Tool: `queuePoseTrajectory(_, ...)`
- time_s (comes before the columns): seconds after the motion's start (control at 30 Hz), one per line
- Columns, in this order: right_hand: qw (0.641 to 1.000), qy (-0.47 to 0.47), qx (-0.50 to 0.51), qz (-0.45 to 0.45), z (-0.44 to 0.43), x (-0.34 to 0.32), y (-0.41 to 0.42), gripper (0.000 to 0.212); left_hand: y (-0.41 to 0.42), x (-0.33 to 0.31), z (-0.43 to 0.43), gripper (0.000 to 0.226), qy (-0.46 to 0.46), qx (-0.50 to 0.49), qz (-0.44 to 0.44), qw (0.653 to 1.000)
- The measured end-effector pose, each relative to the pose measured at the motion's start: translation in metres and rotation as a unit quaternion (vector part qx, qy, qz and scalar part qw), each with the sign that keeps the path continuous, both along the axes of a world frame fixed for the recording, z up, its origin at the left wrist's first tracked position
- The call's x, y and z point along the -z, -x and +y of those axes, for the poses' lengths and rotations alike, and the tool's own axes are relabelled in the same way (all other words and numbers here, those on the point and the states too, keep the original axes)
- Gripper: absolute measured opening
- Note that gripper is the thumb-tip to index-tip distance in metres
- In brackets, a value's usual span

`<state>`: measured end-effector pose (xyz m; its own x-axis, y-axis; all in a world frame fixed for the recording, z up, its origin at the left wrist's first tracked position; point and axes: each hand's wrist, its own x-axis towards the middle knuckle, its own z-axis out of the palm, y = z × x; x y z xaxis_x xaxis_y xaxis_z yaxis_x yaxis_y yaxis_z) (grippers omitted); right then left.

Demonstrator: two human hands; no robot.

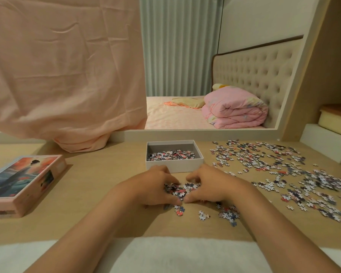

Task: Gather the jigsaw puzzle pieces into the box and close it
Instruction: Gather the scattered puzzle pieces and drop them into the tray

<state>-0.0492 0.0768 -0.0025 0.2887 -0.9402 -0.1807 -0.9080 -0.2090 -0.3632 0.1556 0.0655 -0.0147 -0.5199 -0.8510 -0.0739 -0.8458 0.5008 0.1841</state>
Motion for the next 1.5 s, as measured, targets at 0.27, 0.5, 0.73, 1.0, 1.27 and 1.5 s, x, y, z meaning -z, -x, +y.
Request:
queuePoseTrajectory(0.27, 0.995, 0.07, 0.0, -0.068, -0.002, 0.006, -0.014, 0.023, 0.009, 0.003, -0.001, 0.025, 0.058, 0.006, 0.098, 0.993)
queuePoseTrajectory(0.5, 0.984, 0.081, 0.048, -0.151, -0.004, 0.009, -0.015, 0.01, 0.005, 0.006, -0.005, 0.012, 0.053, 0.002, 0.178, 0.983)
queuePoseTrajectory(0.73, 0.949, 0.093, 0.077, -0.292, -0.019, -0.012, -0.015, 0.011, -0.007, -0.019, -0.028, 0.009, 0.024, -0.041, 0.348, 0.936)
queuePoseTrajectory(1.0, 0.916, 0.224, 0.127, -0.308, -0.077, -0.024, -0.035, 0.011, -0.016, -0.021, -0.069, 0.009, 0.154, -0.113, 0.375, 0.907)
queuePoseTrajectory(1.27, 0.982, 0.151, 0.018, -0.108, -0.094, -0.004, -0.045, 0.031, -0.021, 0.009, -0.085, 0.027, 0.176, -0.047, 0.19, 0.965)
queuePoseTrajectory(1.5, 0.963, 0.229, 0.03, -0.141, -0.067, -0.015, -0.044, 0.034, -0.024, 0.002, -0.078, 0.026, 0.205, -0.039, 0.173, 0.963)
